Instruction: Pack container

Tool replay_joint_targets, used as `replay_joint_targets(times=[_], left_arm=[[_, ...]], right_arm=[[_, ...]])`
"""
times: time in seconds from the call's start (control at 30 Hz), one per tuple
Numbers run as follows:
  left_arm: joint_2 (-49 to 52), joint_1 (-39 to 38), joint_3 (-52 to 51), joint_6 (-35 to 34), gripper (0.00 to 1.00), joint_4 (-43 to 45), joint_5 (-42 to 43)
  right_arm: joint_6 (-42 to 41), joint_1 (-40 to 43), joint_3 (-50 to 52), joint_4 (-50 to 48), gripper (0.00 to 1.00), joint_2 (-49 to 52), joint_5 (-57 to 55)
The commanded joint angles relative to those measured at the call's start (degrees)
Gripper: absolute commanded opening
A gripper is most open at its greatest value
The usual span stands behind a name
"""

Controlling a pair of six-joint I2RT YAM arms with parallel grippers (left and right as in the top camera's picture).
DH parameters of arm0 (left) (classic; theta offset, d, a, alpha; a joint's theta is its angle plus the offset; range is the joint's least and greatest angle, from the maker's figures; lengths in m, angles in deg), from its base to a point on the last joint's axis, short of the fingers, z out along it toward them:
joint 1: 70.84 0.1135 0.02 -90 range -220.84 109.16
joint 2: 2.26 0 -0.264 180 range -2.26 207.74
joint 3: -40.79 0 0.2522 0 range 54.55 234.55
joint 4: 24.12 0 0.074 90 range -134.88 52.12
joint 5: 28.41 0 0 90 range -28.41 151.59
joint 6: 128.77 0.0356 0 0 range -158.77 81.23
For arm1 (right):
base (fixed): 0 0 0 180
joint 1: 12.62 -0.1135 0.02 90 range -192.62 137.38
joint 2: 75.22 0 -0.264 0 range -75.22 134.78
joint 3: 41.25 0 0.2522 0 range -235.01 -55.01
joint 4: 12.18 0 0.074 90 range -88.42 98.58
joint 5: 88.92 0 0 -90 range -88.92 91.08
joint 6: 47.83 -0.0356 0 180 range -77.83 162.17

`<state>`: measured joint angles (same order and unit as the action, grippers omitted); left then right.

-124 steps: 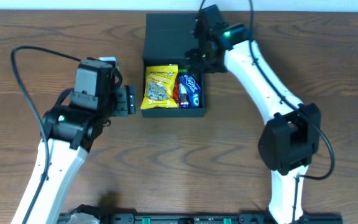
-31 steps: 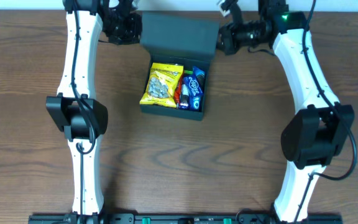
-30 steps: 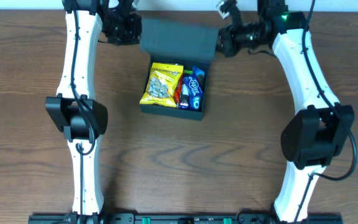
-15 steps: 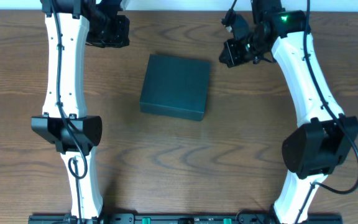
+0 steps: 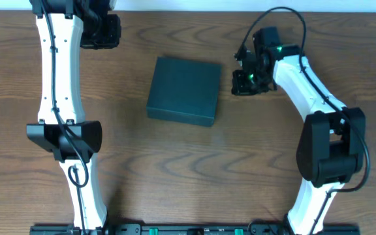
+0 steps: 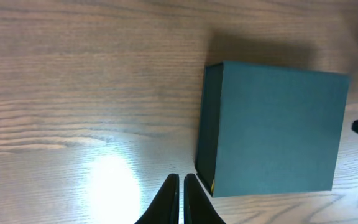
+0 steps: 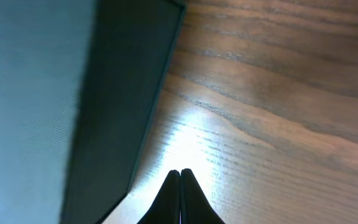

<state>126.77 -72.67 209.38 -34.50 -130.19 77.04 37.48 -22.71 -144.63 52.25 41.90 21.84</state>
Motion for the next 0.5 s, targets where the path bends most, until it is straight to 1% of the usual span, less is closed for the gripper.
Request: replay_joint_targets(times=[0.0, 0.07, 0.17, 0.3, 0.47], left_arm=[[-8.7, -0.5, -0.6, -0.4, 0.06, -4.5, -1.5], [-13.8, -0.4, -3.9, 0.0, 0.06, -4.5, -1.5], [-22.7, 0.9, -15.0, 0.9, 0.06, -2.4, -0.7], [-30.0, 1.2, -32.0, 1.8, 0.06, 4.3, -0.4], [-35.3, 1.2, -54.5, 2.3, 0.06, 14.4, 0.9]], right_arm=[[-2.1, -0.5, 0.2, -1.6, 0.01, -0.8, 0.7], [-2.1, -0.5, 0.2, -2.1, 0.01, -0.8, 0.7], [-1.8, -0.7, 0.2, -2.5, 0.01, -0.8, 0.7], [-1.2, -0.9, 0.2, -4.2, 0.01, -0.8, 0.7], [-0.7, -1.2, 0.2, -7.7, 0.01, -0.7, 1.5]])
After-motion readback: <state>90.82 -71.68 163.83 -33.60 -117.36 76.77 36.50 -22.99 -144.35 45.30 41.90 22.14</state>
